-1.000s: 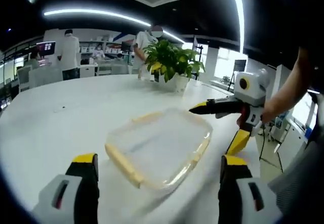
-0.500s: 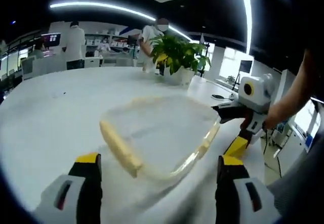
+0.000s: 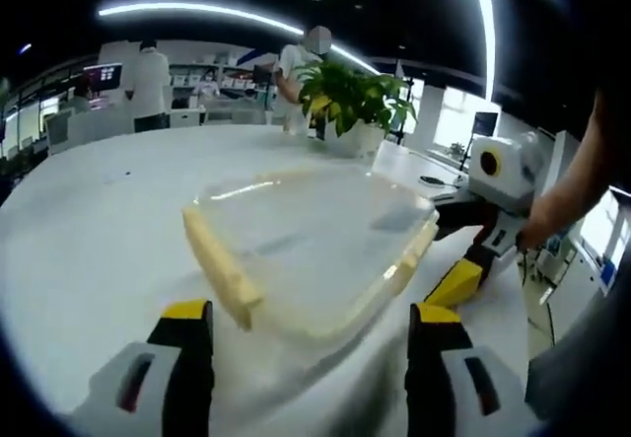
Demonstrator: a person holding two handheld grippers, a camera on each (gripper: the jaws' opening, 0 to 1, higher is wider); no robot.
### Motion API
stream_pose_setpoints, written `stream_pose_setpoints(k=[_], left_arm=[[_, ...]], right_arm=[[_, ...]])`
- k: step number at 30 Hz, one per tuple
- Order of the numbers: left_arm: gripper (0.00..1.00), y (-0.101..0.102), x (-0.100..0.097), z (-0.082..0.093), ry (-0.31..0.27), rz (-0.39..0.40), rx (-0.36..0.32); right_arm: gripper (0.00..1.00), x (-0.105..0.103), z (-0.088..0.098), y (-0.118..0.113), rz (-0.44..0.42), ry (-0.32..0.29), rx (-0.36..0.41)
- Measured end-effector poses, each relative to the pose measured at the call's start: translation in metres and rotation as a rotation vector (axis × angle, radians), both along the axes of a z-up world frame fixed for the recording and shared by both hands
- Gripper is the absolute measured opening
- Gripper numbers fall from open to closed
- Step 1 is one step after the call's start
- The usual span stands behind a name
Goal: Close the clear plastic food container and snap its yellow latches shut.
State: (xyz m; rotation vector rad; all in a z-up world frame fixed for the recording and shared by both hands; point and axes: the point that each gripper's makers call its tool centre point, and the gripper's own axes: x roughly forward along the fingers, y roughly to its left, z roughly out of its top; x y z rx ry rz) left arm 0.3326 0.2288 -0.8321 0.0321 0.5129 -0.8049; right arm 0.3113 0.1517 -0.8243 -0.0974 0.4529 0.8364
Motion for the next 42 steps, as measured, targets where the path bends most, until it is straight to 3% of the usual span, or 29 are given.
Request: stream_pose_setpoints(k=[5, 9, 27, 36, 42], left_arm=[[0.73, -0.001, 0.001, -0.002, 0.000, 0.016, 0.050], [0.70, 0.001, 0.007, -0.003, -0.007, 0.046, 0.050], [0.67, 0.021, 0.009, -0.004, 0.005, 0.087, 0.077], [0.66, 0.042, 0.007, -0.004, -0.005, 0.109, 0.096], [0.65, 0.058, 0.008, -0.005, -0.011, 0.118, 0.150]], right_arm=[[0.60, 0.008, -0.001, -0.005, -0.018, -0.002, -0.020], [0.53, 0.014, -0.002, -0.009, -0.037, 0.006, -0.037], [0.53, 0.014, -0.002, 0.012, -0.058, 0.003, -0.030], [0.54, 0.016, -0.002, 0.032, -0.040, -0.004, -0.031], [0.53, 0.017, -0.002, 0.049, -0.023, -0.017, -0.049]])
